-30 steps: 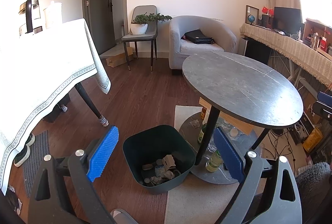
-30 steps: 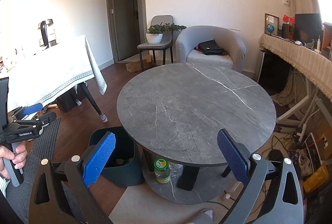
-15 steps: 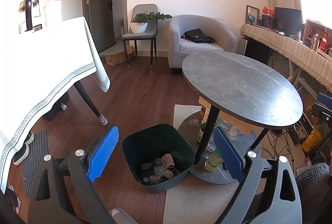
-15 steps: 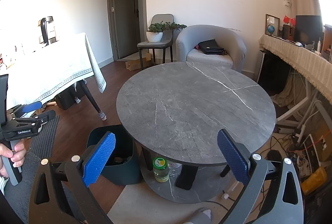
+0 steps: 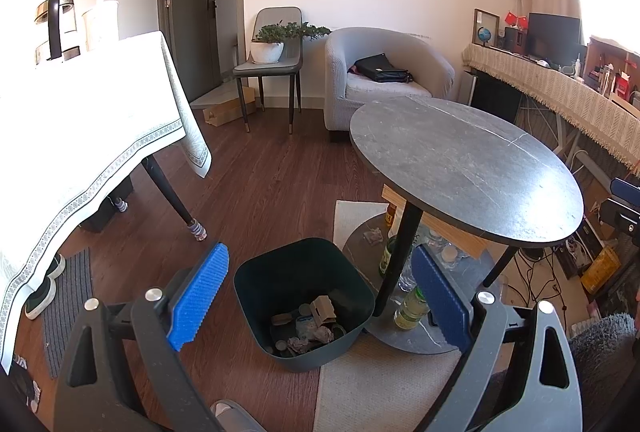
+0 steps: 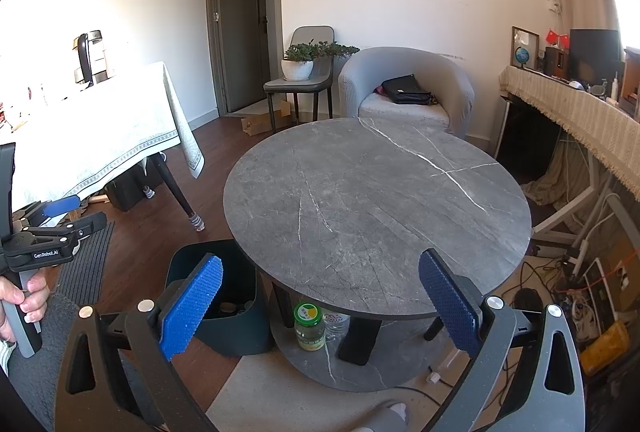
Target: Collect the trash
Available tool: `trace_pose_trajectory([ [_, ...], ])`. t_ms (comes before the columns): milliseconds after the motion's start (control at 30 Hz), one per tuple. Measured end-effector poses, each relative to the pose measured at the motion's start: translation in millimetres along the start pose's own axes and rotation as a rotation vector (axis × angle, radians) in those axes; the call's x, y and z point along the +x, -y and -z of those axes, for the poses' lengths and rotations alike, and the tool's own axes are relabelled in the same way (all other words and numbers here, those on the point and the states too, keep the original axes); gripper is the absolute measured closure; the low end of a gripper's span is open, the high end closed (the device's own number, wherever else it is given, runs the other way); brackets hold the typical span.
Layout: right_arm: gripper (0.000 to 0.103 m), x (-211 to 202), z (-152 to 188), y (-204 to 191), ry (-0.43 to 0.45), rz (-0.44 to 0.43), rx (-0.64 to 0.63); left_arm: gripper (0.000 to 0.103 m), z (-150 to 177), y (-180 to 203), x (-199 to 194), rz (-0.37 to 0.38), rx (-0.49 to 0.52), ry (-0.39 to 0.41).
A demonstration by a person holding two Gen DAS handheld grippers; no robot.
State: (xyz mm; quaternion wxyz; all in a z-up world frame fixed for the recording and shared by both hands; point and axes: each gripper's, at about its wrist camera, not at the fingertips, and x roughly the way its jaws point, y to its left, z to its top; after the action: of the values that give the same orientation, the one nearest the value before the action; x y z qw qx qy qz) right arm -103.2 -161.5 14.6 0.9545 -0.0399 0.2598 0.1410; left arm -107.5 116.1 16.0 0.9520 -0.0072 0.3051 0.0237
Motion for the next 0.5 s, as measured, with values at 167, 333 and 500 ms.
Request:
trace_pose_trajectory([
  [167,0.004,0.4,0.7,0.0,0.000,0.001,-0.002,0.008,1.1,1.9,0.4,0.000,-0.001,-0.001],
  [333,0.004,0.5,0.6,0.2,-0.001,0.001,-0.001,0.008,1.1,2.1,0.3,0.000,0.000,-0.001],
  [500,0.004,0.6,1.0,0.5,-0.001,0.002,-0.002,0.008,1.1,2.3,0.2,0.001,-0.002,-0.001],
])
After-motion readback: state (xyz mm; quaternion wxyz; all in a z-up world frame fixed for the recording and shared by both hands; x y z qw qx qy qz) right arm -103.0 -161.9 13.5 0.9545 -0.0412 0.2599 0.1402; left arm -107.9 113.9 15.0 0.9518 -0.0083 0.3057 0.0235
